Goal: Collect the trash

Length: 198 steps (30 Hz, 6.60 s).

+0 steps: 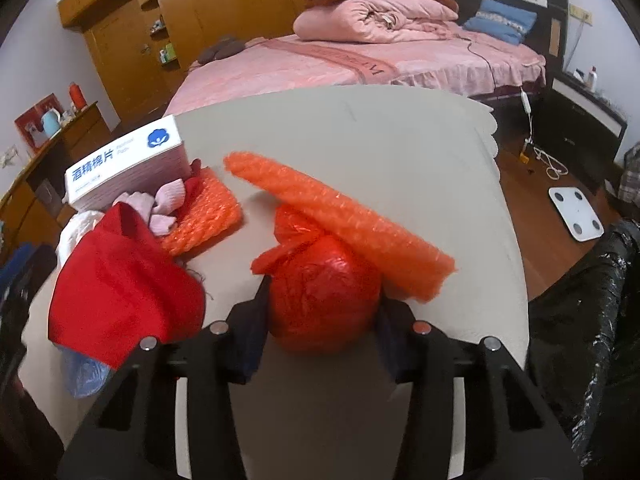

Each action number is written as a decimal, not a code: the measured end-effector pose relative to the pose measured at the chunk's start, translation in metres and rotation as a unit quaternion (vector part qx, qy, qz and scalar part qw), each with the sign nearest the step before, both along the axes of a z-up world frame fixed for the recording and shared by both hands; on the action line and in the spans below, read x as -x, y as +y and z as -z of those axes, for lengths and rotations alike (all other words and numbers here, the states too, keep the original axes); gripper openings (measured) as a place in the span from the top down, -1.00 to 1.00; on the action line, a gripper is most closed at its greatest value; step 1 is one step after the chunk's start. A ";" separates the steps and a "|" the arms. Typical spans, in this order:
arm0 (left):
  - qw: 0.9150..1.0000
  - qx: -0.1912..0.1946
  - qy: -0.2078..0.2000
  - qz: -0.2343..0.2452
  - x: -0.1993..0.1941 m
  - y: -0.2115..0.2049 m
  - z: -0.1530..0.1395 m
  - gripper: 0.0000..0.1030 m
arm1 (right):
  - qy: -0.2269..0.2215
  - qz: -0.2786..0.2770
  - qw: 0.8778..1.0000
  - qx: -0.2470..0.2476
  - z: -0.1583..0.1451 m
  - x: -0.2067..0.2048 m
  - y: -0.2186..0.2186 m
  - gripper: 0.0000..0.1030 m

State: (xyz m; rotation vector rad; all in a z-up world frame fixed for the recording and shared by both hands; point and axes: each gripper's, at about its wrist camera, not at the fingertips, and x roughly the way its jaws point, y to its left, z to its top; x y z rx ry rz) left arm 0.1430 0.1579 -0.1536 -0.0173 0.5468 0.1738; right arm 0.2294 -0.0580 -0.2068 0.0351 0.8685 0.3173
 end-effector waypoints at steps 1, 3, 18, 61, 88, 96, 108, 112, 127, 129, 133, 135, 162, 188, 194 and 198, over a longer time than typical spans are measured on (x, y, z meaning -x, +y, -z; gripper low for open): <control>1.000 0.001 0.003 0.001 -0.003 0.001 0.001 -0.27 | -0.002 -0.006 1.000 -0.003 -0.001 0.004 0.002 0.14; 1.000 0.001 0.008 0.005 -0.008 0.001 0.004 -0.26 | -0.004 -0.015 1.000 -0.001 -0.001 0.012 0.005 0.14; 0.998 0.040 0.039 0.030 -0.021 0.007 0.017 0.43 | 0.002 -0.031 0.999 -0.024 -0.004 0.021 -0.001 0.13; 0.967 0.058 -0.033 0.244 0.044 -0.181 -0.059 0.42 | -0.083 0.105 0.991 -0.021 -0.080 0.133 -0.191 0.13; 0.980 0.015 -0.018 0.200 0.034 -0.164 -0.036 -0.43 | -0.127 0.141 0.982 0.005 -0.080 0.126 -0.191 -0.84; 0.996 -0.008 -0.008 0.085 0.035 -0.073 -0.026 -0.43 | -0.134 0.056 0.989 -0.021 -0.088 0.091 -0.107 -0.84; 1.000 -0.007 0.005 0.017 0.026 -0.014 -0.011 -0.43 | -0.083 0.010 0.996 0.013 -0.041 0.033 -0.026 -0.83; 1.000 -0.008 0.011 0.013 0.022 -0.011 -0.005 -0.43 | -0.060 0.009 0.998 0.026 -0.021 0.022 -0.019 -0.83; 1.000 -0.004 0.023 0.007 0.018 -0.009 0.011 -0.43 | -0.016 -0.007 0.999 0.048 0.001 0.004 -0.006 -0.42; 1.000 -0.004 0.024 0.007 0.017 -0.010 0.010 -0.43 | -0.009 -0.007 0.999 0.051 0.004 0.002 -0.006 -0.31; 1.000 -0.005 0.023 0.007 0.018 -0.010 0.011 -0.43 | -0.012 -0.013 0.998 0.064 0.004 0.002 -0.004 0.04; 1.000 -0.005 0.023 0.008 0.018 -0.010 0.011 -0.43 | -0.014 -0.016 0.998 0.064 0.004 0.003 -0.003 0.22; 1.000 -0.007 0.015 0.026 0.023 -0.023 0.011 -0.43 | -0.004 -0.045 0.999 -0.013 -0.033 0.059 -0.029 -0.42; 0.999 -0.008 0.016 0.033 0.025 -0.027 0.012 -0.43 | 0.007 -0.054 0.998 -0.009 -0.004 0.030 -0.016 0.74; 0.998 0.001 0.010 0.057 0.023 -0.041 0.008 -0.43 | 0.012 -0.030 0.999 -0.025 -0.011 0.037 -0.035 0.77; 0.997 0.004 0.013 0.074 0.016 -0.053 0.009 -0.35 | 0.007 -0.025 0.999 -0.026 -0.014 0.044 -0.040 0.77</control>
